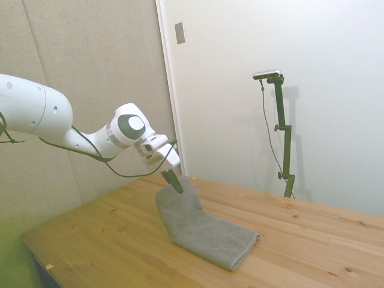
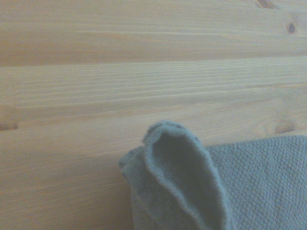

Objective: Fold the towel

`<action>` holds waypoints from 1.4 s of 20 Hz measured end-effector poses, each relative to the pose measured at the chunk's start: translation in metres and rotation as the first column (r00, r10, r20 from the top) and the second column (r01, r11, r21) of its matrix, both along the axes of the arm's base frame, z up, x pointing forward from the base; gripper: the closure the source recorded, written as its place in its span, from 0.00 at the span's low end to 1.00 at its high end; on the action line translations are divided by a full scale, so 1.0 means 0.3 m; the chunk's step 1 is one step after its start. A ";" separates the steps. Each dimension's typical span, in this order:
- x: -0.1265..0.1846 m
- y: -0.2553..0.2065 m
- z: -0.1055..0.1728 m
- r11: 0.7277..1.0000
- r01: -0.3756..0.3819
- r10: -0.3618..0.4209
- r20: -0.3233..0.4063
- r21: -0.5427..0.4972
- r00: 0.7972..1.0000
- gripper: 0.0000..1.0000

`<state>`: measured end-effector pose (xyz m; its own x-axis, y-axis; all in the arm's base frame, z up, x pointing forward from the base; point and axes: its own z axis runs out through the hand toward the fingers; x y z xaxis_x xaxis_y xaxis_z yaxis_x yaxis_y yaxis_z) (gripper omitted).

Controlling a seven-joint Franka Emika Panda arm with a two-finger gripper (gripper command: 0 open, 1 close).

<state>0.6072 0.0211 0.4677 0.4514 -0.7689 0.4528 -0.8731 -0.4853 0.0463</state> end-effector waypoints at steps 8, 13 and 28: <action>-0.023 -0.226 0.105 0.995 0.045 -0.049 0.045 0.086 0.998 1.00; -0.054 -0.349 0.084 0.986 0.067 -0.078 0.068 0.153 0.995 1.00; -0.113 -0.760 -0.076 0.950 0.148 -0.170 0.059 0.276 0.984 0.00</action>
